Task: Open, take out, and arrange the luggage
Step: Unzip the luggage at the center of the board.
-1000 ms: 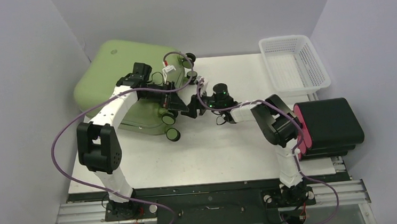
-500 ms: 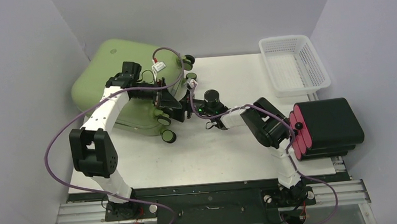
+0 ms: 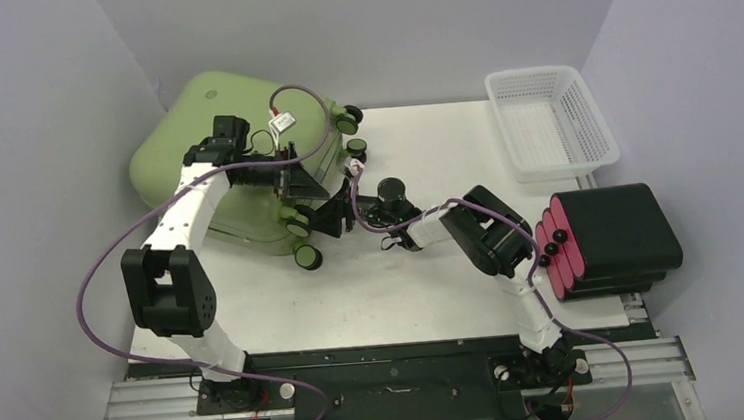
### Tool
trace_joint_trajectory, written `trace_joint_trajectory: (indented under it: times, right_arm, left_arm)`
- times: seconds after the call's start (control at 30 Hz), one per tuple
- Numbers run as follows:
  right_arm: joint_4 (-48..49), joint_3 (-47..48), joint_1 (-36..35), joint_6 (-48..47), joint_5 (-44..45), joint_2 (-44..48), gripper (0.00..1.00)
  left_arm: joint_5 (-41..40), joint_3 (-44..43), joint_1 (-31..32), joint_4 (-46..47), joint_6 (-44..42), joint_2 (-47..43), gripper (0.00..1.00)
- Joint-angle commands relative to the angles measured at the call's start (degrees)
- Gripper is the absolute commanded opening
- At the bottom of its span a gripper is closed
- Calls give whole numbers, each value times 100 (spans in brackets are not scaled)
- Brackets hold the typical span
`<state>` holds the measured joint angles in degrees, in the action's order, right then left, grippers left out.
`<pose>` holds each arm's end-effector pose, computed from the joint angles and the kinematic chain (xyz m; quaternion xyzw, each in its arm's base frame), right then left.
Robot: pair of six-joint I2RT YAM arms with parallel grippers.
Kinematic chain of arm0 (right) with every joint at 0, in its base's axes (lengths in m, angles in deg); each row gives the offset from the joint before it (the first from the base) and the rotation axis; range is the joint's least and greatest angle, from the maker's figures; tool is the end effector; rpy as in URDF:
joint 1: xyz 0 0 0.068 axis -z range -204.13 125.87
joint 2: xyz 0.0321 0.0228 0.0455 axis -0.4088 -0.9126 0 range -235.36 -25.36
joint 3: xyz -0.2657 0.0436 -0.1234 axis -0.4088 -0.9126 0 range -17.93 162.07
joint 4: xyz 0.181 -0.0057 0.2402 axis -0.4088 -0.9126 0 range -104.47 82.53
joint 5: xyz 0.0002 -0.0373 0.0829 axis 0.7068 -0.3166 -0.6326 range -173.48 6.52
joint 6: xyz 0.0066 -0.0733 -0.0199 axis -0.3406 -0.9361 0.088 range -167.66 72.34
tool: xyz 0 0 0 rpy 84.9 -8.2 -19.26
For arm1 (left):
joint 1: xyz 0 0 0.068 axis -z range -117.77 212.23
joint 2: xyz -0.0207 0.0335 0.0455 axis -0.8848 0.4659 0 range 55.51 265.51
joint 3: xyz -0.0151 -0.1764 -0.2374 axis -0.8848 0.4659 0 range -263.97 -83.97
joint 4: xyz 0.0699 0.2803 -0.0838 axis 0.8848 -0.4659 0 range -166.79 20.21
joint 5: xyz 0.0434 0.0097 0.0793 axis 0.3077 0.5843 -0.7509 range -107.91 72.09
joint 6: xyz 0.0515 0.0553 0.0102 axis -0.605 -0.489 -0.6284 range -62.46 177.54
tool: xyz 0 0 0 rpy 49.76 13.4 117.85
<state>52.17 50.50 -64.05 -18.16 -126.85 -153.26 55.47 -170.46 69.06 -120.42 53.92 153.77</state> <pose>0.3666 0.3645 0.1248 -0.3202 0.6296 0.5892 0.3923 0.3869 -0.1087 0.3169 0.2128 0.7625 -0.5854 0.1749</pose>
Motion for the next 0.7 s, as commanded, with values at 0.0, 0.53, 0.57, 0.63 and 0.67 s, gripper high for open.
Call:
trace_joint_trajectory:
  times: [0.0,0.53,0.57,0.63,0.67]
  right_arm:
    - [599,96,-113,-7,-135,-38,55]
    - [294,511,-307,81,27,-246,32]
    - [281,526,-284,117,-1,-254,22]
    - [289,454,-228,132,-23,-208,9]
    - [295,405,-214,121,24,-174,5]
  left_arm:
    - [-404,-126,-342,169,-120,-241,93]
    - [-329,-7,-410,370,4,-316,93]
    - [-327,2,-410,383,26,-320,93]
    - [-325,34,-411,421,45,-326,93]
    - [-325,54,-411,440,45,-330,93]
